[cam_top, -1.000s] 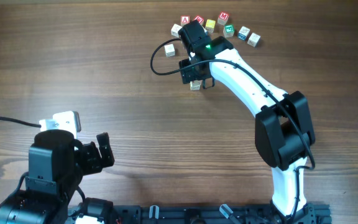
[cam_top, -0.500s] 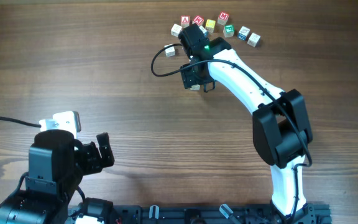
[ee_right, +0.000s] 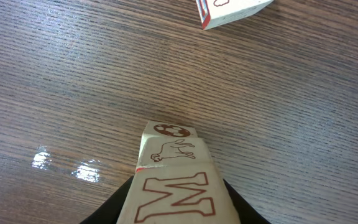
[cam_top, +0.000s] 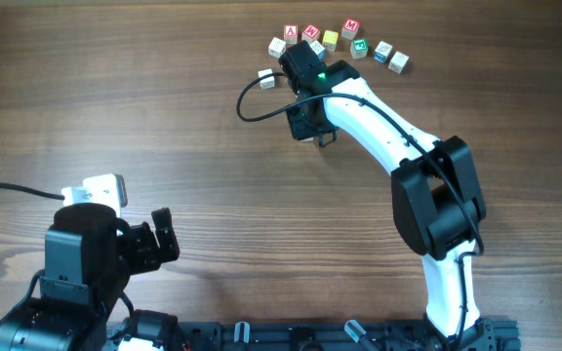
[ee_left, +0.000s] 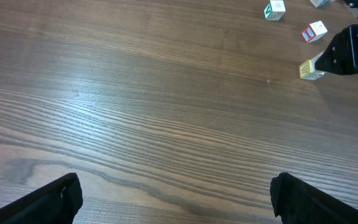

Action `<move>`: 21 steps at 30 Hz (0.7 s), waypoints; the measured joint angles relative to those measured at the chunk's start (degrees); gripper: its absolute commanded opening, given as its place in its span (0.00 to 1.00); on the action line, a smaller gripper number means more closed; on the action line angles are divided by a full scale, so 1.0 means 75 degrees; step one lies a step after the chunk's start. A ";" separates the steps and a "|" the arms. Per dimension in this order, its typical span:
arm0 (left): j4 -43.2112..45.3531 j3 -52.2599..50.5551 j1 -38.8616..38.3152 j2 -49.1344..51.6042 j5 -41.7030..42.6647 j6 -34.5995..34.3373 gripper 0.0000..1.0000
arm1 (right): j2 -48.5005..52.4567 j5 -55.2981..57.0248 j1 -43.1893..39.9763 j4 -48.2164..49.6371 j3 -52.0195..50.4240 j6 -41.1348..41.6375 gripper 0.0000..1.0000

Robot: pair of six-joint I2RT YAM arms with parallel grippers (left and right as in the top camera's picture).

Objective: Form a tower
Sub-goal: 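Lower the M block onto the top of the placed block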

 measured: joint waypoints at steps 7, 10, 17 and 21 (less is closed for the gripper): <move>0.0000 0.0000 0.0000 0.0000 0.0000 0.0000 1.00 | 0.0000 0.0000 0.0000 -0.0006 0.0000 -0.0003 0.30; 0.0000 0.0000 0.0000 0.0000 0.0000 0.0000 1.00 | 0.0000 0.0000 0.0000 -0.0009 0.0000 -0.0003 0.28; 0.0000 0.0000 0.0000 0.0000 0.0000 0.0000 1.00 | 0.0000 -0.0003 0.0000 -0.0020 0.0000 -0.0003 0.28; 0.0000 0.0000 0.0000 0.0000 0.0000 0.0000 1.00 | 0.0000 -0.0035 0.0000 -0.0026 0.0000 -0.0003 0.27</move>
